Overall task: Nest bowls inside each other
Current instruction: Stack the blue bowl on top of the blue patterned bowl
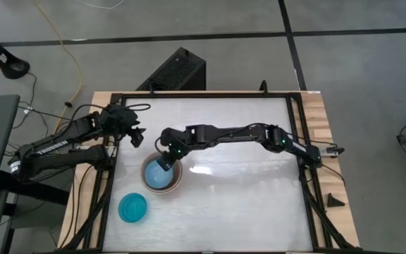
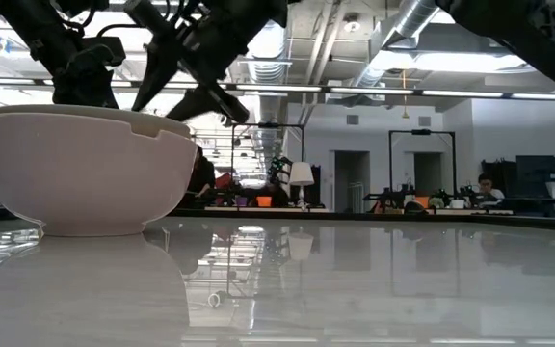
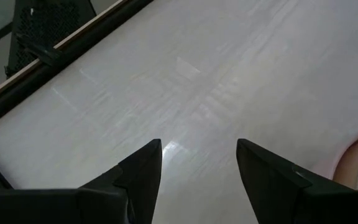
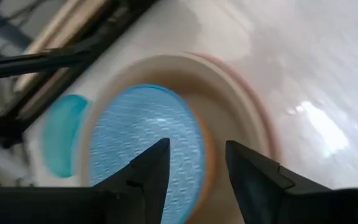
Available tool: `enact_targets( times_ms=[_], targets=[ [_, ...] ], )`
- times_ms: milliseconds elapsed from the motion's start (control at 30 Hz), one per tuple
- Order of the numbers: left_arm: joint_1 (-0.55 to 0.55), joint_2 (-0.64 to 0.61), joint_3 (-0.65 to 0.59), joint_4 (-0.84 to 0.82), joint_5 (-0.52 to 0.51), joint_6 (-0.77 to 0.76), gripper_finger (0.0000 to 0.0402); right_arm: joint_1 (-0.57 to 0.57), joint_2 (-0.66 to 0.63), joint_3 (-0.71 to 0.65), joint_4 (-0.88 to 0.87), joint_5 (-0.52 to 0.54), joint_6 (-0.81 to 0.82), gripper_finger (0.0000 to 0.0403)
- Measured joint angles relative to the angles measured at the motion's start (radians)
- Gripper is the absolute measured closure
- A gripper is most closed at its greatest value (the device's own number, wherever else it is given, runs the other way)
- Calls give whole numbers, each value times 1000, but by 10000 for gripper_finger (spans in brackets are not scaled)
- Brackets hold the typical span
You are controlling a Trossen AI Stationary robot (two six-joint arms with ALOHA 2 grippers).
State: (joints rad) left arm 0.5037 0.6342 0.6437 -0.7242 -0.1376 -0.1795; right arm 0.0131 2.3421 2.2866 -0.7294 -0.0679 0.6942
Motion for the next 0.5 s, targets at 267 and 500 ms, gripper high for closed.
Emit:
enact_targets(
  times_ms=[267, 500],
  targets=[
    [0, 0, 0, 6, 205, -25, 205, 5, -44, 47, -65, -64, -76, 218],
    [-99, -1, 0, 162, 725, -61, 205, 34, -178, 46, -266, 3, -129, 223]
  ],
)
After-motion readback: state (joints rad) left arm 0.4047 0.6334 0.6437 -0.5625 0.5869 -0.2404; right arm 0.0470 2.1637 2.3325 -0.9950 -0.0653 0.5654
